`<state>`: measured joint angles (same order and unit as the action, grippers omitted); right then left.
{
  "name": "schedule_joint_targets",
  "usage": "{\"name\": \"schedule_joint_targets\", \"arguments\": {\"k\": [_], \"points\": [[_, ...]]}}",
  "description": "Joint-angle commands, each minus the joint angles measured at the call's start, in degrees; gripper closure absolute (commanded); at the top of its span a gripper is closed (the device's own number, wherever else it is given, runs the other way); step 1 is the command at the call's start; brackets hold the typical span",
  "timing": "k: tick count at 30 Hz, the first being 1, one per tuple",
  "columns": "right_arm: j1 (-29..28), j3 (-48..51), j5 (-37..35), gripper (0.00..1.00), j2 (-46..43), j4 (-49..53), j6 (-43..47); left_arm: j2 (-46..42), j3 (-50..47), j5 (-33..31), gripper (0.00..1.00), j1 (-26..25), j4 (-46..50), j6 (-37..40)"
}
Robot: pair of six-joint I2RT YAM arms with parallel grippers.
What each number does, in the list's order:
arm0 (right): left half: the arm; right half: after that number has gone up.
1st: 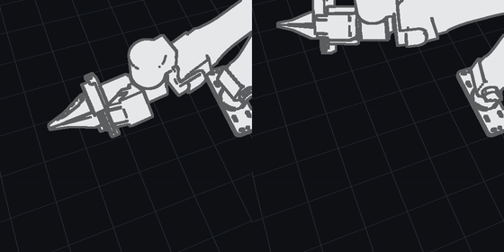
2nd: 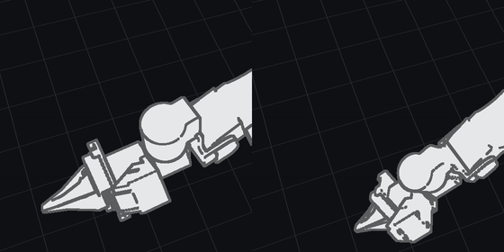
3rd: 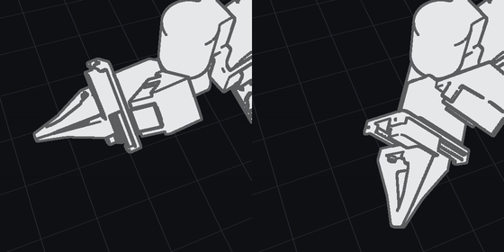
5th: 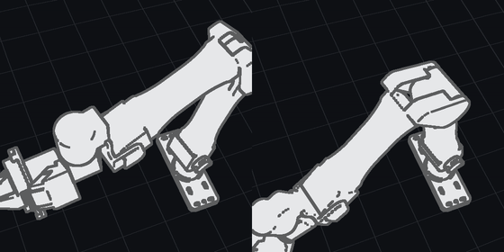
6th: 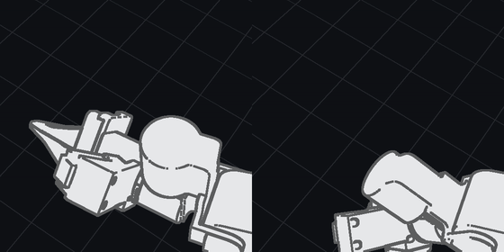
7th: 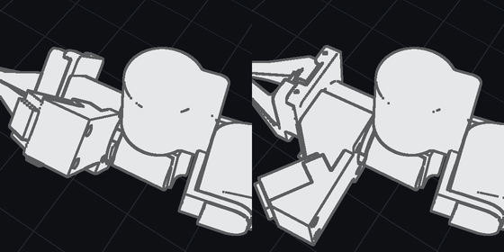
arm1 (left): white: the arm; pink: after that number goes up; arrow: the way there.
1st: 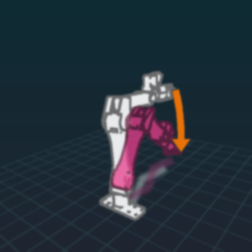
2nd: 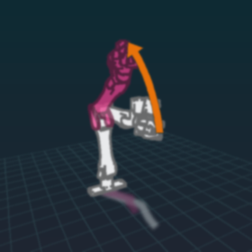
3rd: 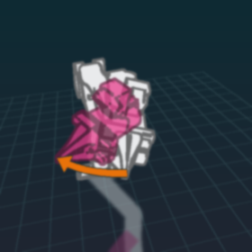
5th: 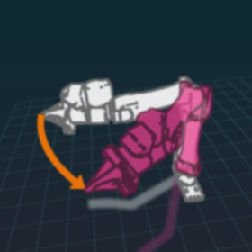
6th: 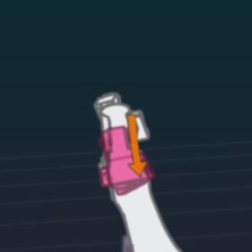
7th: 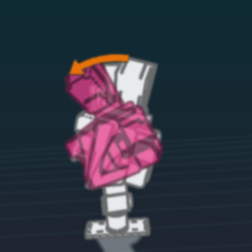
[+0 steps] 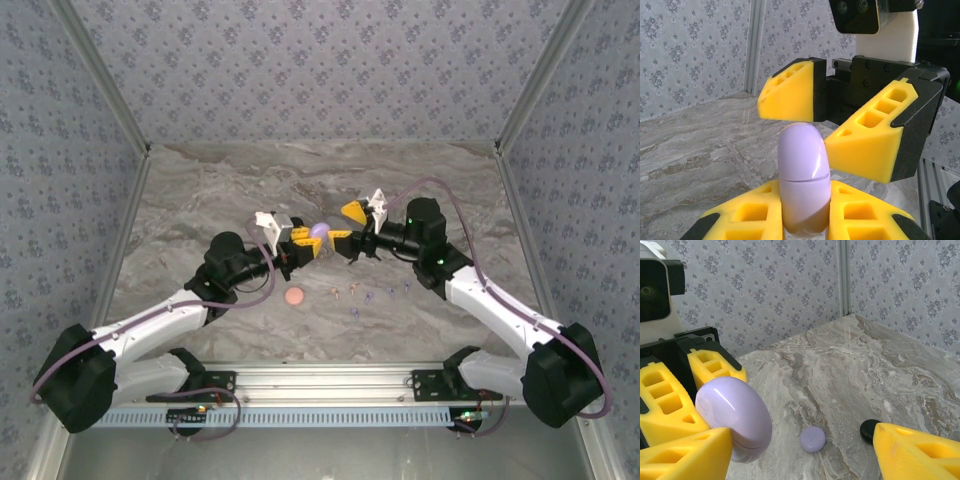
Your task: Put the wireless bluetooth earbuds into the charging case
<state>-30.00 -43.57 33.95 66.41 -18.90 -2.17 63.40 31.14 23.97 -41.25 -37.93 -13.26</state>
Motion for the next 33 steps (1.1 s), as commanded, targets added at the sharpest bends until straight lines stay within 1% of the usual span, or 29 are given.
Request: {"name": "schedule_joint_targets", "arguments": {"k": [1, 11, 14, 17, 20, 24, 27, 30, 33], "points": [[0.8, -3.1, -1.4, 0.24, 0.7, -1.2, -0.8, -0.8, 1.9, 4.2, 1.00, -0.8, 0.0, 1.1], [1.3, -3.9, -0.6, 0.24, 1.1, -0.7, -1.1, -0.5, 2.0, 3.7, 1.00, -0.9, 0.4, 1.3], [1.9, -3.8, -0.3, 0.24, -0.5, 0.8, -1.0, -0.7, 1.5, 2.4, 1.00, -0.9, 0.5, 1.5], [2.7, -3.5, -0.5, 0.23, -4.5, 4.6, -0.7, -1.3, 0.7, 0.2, 1.00, -0.9, 0.6, 1.8], [3.1, -4.0, -5.3, 0.23, -9.3, 13.7, -0.5, -2.2, -0.5, -1.6, 1.00, -0.9, 0.6, 2.3], [5.2, -6.8, -12.8, 0.28, -12.0, 32.5, -4.3, -3.9, -2.1, -2.2, 1.00, -0.9, -0.3, 2.9], [7.0, -7.7, -18.3, 0.33, -12.1, 45.6, -8.4, -5.7, -3.0, -2.5, 1.00, -0.9, -0.6, 3.4], [8.9, -7.0, -23.3, 0.35, -11.4, 55.3, -13.0, -7.4, -3.4, -2.6, 1.00, -1.0, 0.0, 3.7], [9.4, -7.0, -27.0, 0.36, -8.8, 61.2, -15.5, -8.6, -3.4, -2.5, 1.00, -1.0, 0.7, 4.1]]}}
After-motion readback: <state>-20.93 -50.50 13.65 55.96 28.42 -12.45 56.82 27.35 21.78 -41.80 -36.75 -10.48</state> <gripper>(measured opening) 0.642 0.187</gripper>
